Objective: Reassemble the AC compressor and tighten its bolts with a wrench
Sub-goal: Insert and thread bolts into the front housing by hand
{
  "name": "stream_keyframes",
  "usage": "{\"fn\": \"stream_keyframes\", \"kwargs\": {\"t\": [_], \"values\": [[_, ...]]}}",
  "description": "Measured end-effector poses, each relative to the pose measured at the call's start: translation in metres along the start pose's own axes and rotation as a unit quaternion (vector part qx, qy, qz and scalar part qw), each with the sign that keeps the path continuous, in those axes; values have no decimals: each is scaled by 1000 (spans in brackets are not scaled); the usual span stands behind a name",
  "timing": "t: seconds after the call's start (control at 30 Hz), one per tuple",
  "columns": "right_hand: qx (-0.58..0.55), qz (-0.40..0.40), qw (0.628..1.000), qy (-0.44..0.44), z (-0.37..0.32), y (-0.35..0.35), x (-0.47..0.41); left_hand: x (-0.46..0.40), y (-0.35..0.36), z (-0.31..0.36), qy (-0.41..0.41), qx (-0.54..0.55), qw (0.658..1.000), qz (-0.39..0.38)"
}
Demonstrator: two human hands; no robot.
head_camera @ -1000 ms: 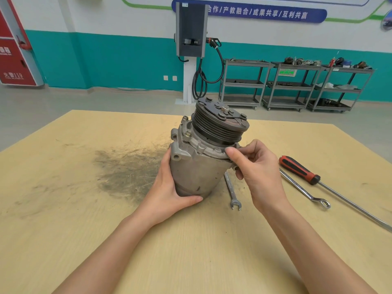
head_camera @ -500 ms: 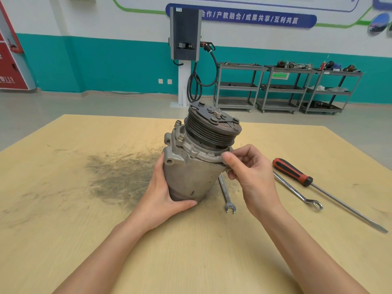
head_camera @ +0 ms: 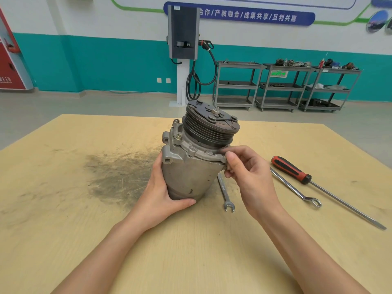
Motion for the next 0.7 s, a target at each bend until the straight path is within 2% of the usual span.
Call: {"fn": "stream_keyframes", "kwargs": {"t": [0.2, 0.4, 0.57, 0.7], "values": [[17, 66, 998, 15, 0, 4, -3, -1, 1, -1, 4, -2, 1000, 4], [23, 24, 999, -20, 2, 4, 2, -1, 0, -1, 0, -4, 1000, 2], [43, 62, 997, -14, 0, 11, -1, 0, 0, 0, 2, -3, 1000, 1], [47, 58, 997, 2, -3, 9, -3, 0, 0, 0, 3, -8, 1000, 3]]}}
Point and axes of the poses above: each hand's wrist, its own x-axis away from the middle knuckle, its own y-axis out of the palm, z = x × y, the point moved 3 cm from there along -x, towards the middle knuckle, and after that the axes turned 12 degrees about -z, right-handed, at the moved point
